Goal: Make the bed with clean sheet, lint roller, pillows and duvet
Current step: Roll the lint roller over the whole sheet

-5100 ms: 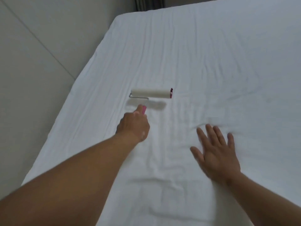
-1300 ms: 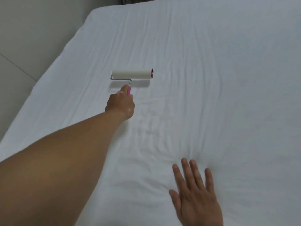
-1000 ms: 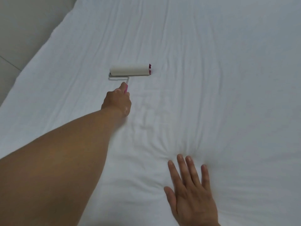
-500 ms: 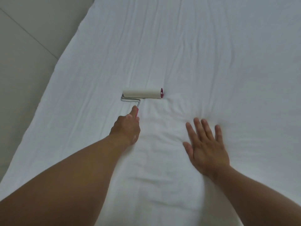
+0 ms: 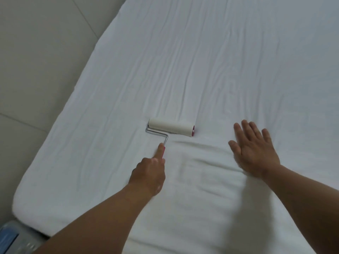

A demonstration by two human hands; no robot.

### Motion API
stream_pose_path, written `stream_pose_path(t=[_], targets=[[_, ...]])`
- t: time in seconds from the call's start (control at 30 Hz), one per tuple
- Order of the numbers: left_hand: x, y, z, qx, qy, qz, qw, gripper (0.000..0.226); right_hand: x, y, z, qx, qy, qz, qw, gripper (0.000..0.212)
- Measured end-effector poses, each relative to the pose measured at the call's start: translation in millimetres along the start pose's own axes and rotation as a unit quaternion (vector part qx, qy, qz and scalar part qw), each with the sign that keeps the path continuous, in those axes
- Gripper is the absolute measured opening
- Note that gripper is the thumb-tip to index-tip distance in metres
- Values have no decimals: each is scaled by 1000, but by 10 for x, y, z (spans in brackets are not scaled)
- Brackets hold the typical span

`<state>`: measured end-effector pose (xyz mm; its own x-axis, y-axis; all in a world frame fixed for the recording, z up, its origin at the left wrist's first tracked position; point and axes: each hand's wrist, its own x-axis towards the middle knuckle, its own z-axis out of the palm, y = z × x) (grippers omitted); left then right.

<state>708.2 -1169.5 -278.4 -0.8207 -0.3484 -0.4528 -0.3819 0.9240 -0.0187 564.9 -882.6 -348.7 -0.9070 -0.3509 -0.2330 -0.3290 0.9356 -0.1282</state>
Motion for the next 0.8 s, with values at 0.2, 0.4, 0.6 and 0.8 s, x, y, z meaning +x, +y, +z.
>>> stream_pose_path(t=[0.2, 0.4, 0.6, 0.8], targets=[[-853, -378, 292, 14, -40, -6, 999, 57, -572, -208, 113, -3, -29, 32, 999, 72], [-1562, -811, 649, 87, -91, 34, 991, 57, -979, -324, 191, -9, -52, 49, 997, 75], [-2183, -1041, 791, 85, -102, 38, 990, 66, -1196, -398, 201, -20, -77, 59, 995, 77], [-2772, -1236, 880, -41, -92, -23, 995, 72, -1517, -521, 105, -16, -134, 63, 989, 76]])
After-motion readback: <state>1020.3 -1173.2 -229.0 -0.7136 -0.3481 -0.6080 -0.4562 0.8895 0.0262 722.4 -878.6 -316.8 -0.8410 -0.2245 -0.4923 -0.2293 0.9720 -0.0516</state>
